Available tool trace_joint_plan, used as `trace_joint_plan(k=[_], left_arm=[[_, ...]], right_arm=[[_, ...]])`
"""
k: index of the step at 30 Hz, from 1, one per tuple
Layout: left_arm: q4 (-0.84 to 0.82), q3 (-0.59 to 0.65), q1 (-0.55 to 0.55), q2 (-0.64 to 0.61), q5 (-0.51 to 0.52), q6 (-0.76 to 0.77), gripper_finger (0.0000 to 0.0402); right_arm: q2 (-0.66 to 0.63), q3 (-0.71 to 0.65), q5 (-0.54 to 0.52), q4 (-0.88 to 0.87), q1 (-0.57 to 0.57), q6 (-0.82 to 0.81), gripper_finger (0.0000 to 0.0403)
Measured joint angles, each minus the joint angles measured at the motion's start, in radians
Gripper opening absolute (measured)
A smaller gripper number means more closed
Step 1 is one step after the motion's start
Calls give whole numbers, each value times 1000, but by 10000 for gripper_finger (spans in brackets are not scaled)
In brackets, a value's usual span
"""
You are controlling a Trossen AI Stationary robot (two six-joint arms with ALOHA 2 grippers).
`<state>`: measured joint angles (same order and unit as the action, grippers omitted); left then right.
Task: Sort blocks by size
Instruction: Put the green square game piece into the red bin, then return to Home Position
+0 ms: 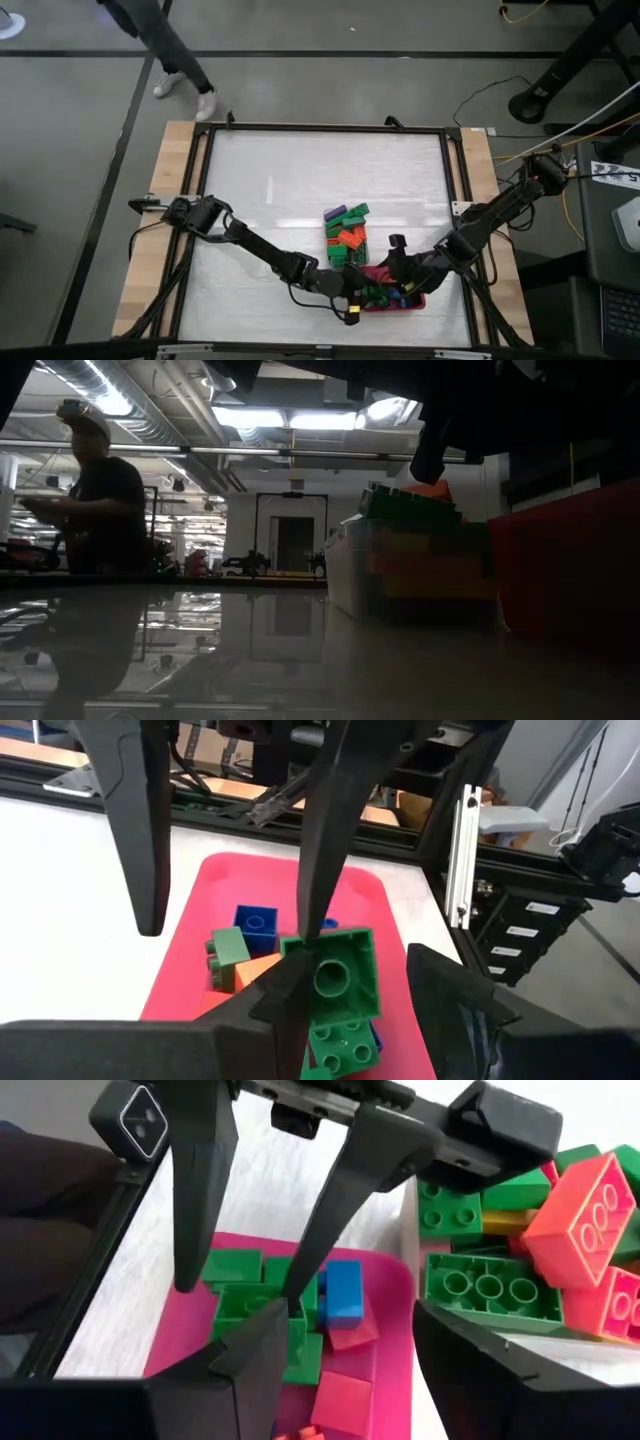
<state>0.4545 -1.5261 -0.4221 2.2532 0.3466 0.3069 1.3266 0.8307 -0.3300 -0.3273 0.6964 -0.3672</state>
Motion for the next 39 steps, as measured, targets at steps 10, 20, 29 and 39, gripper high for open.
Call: trace_joint_plan(k=[10,20,29,39], left_arm=[[0,0,-1,-10,0,0,148],[-223,0,0,-152,-1,-116,148],[-684,0,-4,-473,106,-203,148],[-1097,0,5,-889,185,-175,148]], right_arm=[[0,0,9,-40,13,-22,214],[-60,58,9,-70,11,-12,214],[-281,96,0,-186,11,41,214],[-630,101,8,-260,10,228,214]])
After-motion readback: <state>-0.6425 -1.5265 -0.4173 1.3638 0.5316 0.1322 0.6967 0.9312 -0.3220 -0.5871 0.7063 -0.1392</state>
